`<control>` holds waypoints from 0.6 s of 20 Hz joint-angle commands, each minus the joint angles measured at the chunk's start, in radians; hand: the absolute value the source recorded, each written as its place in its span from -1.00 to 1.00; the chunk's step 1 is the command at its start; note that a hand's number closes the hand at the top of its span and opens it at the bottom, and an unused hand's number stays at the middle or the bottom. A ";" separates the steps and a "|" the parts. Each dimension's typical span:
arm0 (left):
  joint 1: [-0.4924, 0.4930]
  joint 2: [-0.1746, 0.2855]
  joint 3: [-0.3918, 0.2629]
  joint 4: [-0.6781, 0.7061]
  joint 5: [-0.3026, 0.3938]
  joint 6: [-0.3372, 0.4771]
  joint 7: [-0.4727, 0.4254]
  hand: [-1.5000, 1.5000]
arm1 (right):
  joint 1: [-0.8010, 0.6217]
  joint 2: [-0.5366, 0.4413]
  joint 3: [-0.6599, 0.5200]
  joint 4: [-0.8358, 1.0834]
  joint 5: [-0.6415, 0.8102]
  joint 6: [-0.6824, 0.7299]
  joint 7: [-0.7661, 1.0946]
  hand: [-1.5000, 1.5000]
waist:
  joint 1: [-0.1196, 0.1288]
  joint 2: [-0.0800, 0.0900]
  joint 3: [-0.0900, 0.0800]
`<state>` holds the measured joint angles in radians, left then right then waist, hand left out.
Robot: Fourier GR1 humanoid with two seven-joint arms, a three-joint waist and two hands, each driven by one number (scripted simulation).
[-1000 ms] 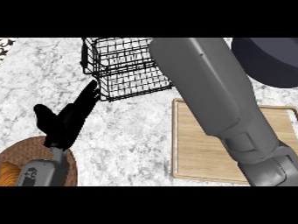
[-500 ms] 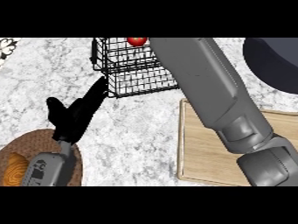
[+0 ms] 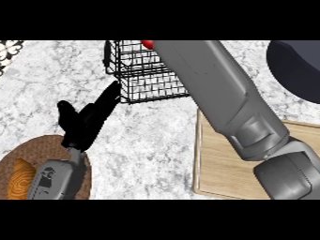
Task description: Pick the tomato from the tray and place it in the tiered basket
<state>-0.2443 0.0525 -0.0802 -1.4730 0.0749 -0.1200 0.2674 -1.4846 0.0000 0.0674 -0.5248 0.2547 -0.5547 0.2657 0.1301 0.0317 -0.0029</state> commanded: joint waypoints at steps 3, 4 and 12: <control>0.026 0.008 0.028 0.004 0.008 0.006 -0.023 0.00 | -0.079 0.000 -0.013 0.081 -0.028 -0.180 -0.044 -1.00 | -0.039 -0.009 0.000; -0.019 -0.001 0.020 0.014 0.007 0.010 0.012 0.00 | -0.080 0.000 -0.020 0.081 -0.059 -0.234 -0.035 -1.00 | -0.033 -0.006 0.000; 0.045 0.004 0.046 0.021 -0.010 0.039 -0.025 0.00 | 0.029 -0.085 -0.080 0.031 -0.091 -0.173 0.007 -1.00 | -0.129 -0.031 0.003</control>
<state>-0.1920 0.0681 -0.0351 -1.4826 0.0758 -0.0936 0.2594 -1.5083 -0.0452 -0.0007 -0.4658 0.1732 -0.7650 0.2727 0.0369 0.0064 -0.0006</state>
